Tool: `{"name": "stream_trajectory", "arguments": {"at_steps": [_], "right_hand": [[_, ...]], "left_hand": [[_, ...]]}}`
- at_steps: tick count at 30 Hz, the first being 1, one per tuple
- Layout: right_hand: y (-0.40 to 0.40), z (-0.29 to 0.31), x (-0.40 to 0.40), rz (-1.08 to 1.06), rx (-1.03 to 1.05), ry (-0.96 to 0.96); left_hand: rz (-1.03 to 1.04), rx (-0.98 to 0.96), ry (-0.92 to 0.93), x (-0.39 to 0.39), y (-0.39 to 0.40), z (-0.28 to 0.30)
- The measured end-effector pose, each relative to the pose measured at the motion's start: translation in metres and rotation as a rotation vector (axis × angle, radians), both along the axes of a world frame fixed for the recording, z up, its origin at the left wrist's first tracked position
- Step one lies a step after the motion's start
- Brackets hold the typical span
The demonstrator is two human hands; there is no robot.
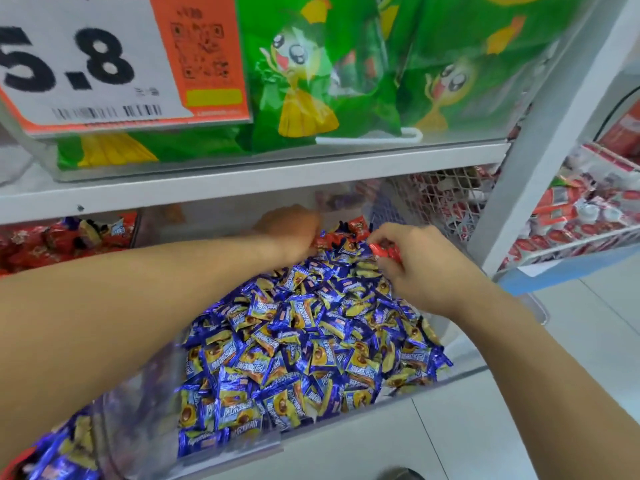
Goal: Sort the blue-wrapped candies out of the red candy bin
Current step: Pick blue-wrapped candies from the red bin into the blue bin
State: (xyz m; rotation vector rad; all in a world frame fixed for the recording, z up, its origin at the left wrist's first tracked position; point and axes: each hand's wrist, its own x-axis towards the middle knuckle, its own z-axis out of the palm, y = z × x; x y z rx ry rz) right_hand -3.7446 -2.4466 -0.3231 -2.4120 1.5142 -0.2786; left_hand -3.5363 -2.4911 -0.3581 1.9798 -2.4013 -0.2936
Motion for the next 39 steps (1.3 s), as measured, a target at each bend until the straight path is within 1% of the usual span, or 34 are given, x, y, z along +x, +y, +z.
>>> {"name": "stream_trajectory", "arguments": {"at_steps": [3,6,8,11,13,14,17,20,23,25,27,30,32,34,36,38,39], "right_hand": [[-0.006,0.002,0.005,0.002,0.015,0.046],[-0.03,-0.003,0.015,-0.026,-0.003,0.09],[-0.053,-0.007,0.026,-0.043,-0.002,0.129],[-0.076,-0.011,0.045,-0.099,0.083,0.181],[-0.085,-0.018,0.052,-0.099,0.125,0.234],[-0.087,-0.021,0.053,-0.091,0.148,0.236],[-0.091,-0.025,0.053,-0.078,0.235,0.159],[-0.091,-0.033,0.054,-0.068,0.23,0.054],[-0.088,-0.04,0.058,-0.07,0.193,-0.05],[-0.086,-0.042,0.06,-0.063,0.181,-0.063],[-0.084,-0.042,0.06,-0.058,0.222,-0.015],[-0.082,-0.037,0.054,-0.025,0.301,0.145],[-0.079,-0.034,0.048,-0.01,0.344,0.199],[-0.076,-0.033,0.042,-0.001,0.338,0.236],[-0.072,-0.03,0.04,-0.002,0.321,0.254],[-0.066,-0.022,0.036,-0.008,0.305,0.202],[-0.062,-0.017,0.034,-0.005,0.289,0.151]], "left_hand": [[0.036,0.079,0.147,0.01,0.0,0.015],[0.052,0.127,0.162,0.014,-0.001,0.022],[0.055,0.126,0.166,0.013,-0.001,0.022],[0.058,0.106,0.247,0.01,-0.001,0.019],[0.058,0.102,0.265,0.008,-0.002,0.015],[0.061,0.102,0.263,0.008,-0.003,0.013],[0.094,0.105,0.29,0.009,-0.005,0.003],[0.12,0.066,0.325,0.008,-0.004,-0.001],[0.086,0.009,0.312,0.006,-0.004,-0.001],[0.058,-0.014,0.31,0.004,-0.004,-0.002],[0.01,-0.009,0.297,-0.001,-0.007,-0.005],[-0.048,0.026,0.251,-0.01,-0.011,-0.008],[-0.07,0.055,0.218,-0.015,-0.014,-0.011],[-0.089,0.074,0.163,-0.018,-0.016,-0.012],[-0.113,0.076,0.131,-0.02,-0.017,-0.009],[-0.114,0.061,0.146,-0.02,-0.013,0.0],[-0.1,0.054,0.186,-0.02,-0.009,0.006]]}}
